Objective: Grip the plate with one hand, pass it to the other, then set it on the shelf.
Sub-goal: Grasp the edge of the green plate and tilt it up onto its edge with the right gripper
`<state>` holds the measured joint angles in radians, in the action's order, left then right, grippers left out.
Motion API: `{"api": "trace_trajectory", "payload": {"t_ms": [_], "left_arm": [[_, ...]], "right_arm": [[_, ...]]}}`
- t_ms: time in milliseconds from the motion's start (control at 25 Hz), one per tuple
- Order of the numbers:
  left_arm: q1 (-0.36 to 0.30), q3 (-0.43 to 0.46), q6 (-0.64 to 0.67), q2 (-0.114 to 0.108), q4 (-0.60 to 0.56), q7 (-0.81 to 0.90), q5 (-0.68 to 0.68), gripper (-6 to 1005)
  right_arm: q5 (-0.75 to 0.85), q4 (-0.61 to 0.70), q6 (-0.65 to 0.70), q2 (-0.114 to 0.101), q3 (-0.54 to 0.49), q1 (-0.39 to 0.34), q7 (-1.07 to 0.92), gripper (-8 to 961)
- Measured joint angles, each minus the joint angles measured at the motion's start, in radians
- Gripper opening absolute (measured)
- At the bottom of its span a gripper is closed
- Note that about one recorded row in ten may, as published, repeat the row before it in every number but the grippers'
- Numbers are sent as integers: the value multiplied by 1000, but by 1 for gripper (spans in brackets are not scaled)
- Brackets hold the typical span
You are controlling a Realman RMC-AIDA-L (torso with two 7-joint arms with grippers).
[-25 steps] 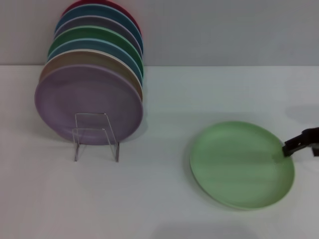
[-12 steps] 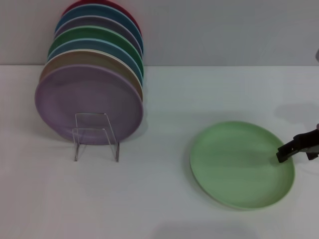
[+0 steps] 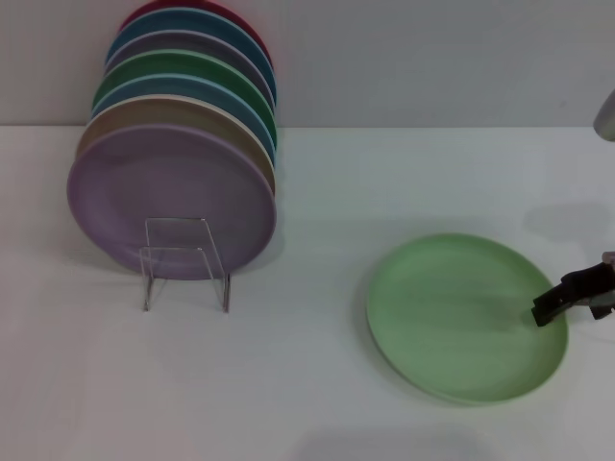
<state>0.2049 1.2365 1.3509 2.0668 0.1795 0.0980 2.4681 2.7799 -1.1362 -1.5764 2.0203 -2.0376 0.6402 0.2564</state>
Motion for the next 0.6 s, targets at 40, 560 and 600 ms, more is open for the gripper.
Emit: {"api": "trace_trajectory", "payload": {"t_ms": [40, 560, 600], "left_arm": [[0, 0, 0, 0, 0, 0, 0, 860], [4, 4, 3, -1, 0, 0, 0, 860], [4, 4, 3, -1, 0, 0, 0, 860]], "right_arm": [[5, 5, 2, 0, 1, 2, -1, 817], [12, 22, 34, 2, 22, 8, -7, 817], [12, 26, 36, 3, 25, 10, -7, 817]]}}
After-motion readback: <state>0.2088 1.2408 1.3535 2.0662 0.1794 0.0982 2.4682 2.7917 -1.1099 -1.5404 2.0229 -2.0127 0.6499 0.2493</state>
